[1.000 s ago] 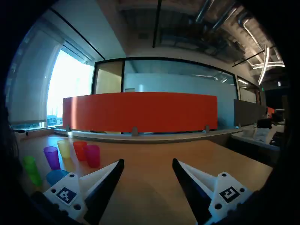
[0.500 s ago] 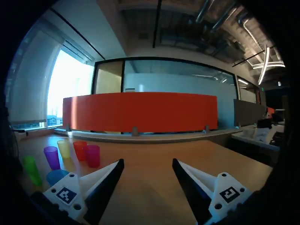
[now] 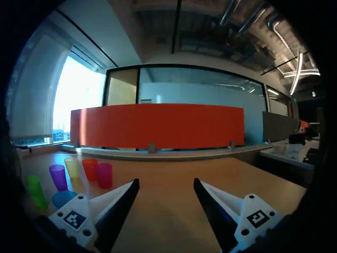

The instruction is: Pour water

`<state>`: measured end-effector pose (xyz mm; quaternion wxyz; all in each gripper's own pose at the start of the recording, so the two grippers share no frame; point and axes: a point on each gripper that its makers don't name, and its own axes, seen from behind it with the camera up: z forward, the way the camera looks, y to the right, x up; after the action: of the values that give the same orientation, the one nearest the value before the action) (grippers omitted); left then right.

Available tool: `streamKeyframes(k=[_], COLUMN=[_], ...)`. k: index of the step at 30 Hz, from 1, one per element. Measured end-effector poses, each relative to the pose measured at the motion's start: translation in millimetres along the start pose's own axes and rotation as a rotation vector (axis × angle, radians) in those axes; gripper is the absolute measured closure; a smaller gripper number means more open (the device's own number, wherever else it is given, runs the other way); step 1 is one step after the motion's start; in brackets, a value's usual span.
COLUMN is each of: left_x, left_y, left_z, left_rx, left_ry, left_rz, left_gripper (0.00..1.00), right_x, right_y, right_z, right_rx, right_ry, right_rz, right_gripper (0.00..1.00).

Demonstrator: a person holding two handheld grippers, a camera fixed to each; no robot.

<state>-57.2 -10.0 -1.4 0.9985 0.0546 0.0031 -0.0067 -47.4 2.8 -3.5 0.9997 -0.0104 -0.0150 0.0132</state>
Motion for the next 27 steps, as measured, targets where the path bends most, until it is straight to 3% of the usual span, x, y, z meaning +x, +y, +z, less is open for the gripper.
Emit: streamKeyframes(k=[27], left_x=[3.3], left_y=[-0.5], left_z=[-0.6], left_rx=[-0.001], left_ry=[-0.001], left_rz=[0.000], left_gripper=[0.08], right_x=[-0.5], right_y=[0.2], right_z=[-0.1], right_rx=[0.000], right_ry=[0.000], right_rz=[-0.001], right_gripper=[0.00])
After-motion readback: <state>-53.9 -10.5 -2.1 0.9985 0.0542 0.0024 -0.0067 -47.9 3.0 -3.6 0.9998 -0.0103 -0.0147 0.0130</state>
